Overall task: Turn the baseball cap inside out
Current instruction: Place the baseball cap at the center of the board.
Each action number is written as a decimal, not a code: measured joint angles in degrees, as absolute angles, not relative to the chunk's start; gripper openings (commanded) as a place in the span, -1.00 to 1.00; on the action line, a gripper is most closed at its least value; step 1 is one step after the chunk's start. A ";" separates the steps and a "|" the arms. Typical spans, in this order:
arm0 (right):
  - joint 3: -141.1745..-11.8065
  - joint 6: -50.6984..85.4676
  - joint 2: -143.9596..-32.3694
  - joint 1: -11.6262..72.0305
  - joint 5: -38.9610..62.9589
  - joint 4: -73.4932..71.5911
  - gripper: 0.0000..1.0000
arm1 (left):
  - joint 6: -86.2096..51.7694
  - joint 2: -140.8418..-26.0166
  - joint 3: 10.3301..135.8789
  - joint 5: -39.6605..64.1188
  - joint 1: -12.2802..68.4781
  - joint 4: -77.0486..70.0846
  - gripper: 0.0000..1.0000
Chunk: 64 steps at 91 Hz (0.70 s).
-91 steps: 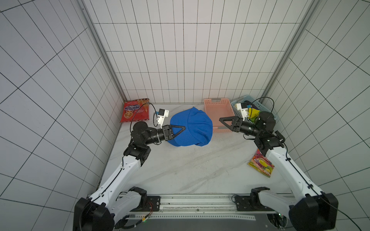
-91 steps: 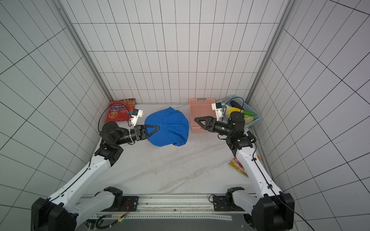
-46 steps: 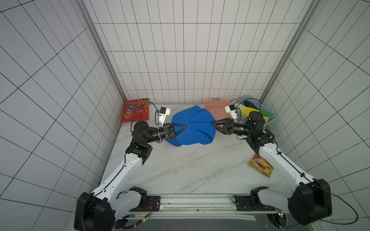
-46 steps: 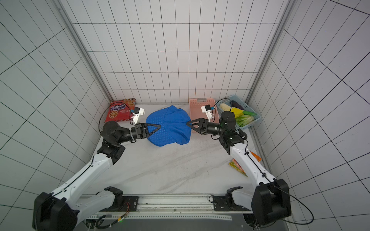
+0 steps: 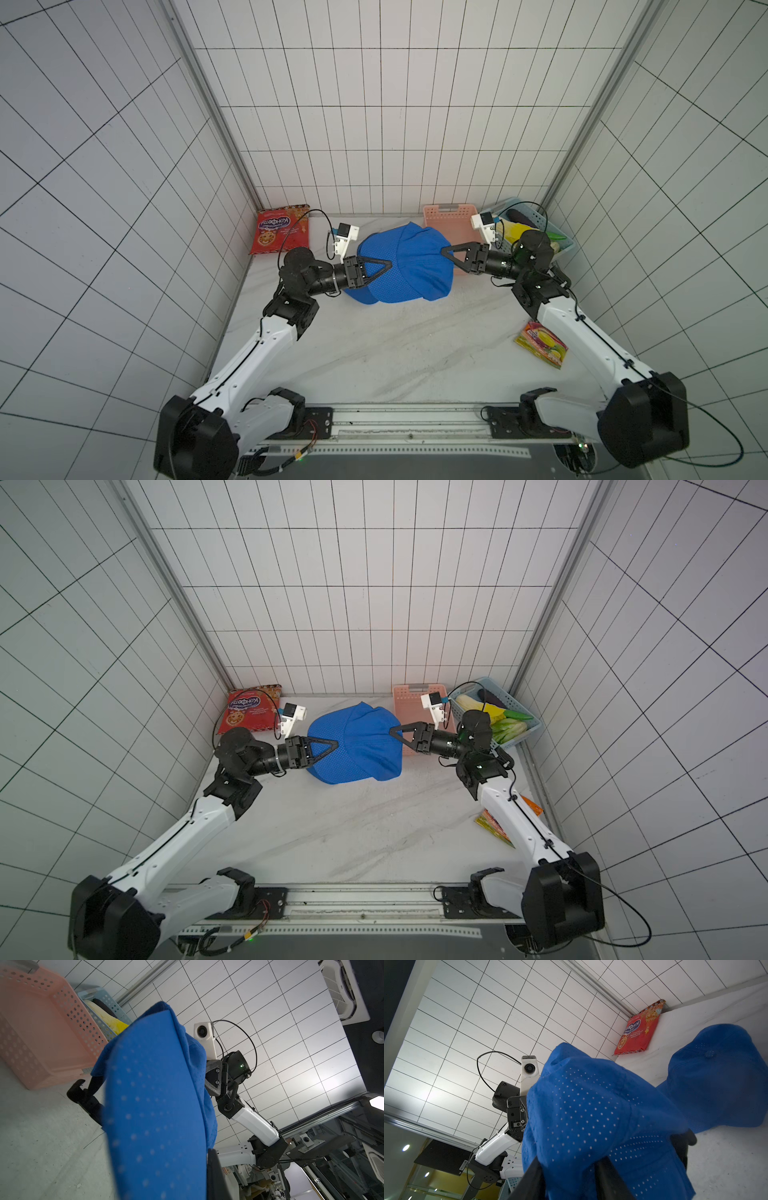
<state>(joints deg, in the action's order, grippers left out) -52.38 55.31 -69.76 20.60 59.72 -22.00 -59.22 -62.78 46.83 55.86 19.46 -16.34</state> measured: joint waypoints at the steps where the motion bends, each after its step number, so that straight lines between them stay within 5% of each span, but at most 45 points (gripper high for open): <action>1: -52.38 55.16 -69.71 20.58 59.68 -22.02 -0.37 | -58.89 -62.76 46.89 55.70 19.46 -15.84 -1.00; 24: -54.52 45.36 -67.59 20.91 55.46 -9.74 -0.79 | -56.90 -63.79 47.13 52.99 20.60 -7.77 -0.92; 43: -63.51 25.52 -67.70 24.08 39.59 16.03 -0.80 | -57.78 -70.85 47.22 49.45 25.63 -3.68 -0.60; 64: -63.94 11.55 -67.70 26.63 23.00 32.58 -0.78 | -58.76 -83.44 49.78 49.78 28.42 -0.73 -0.57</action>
<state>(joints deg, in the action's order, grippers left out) -63.94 11.55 -67.70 26.63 23.00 32.58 -58.76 -83.44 49.78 49.78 28.42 -0.73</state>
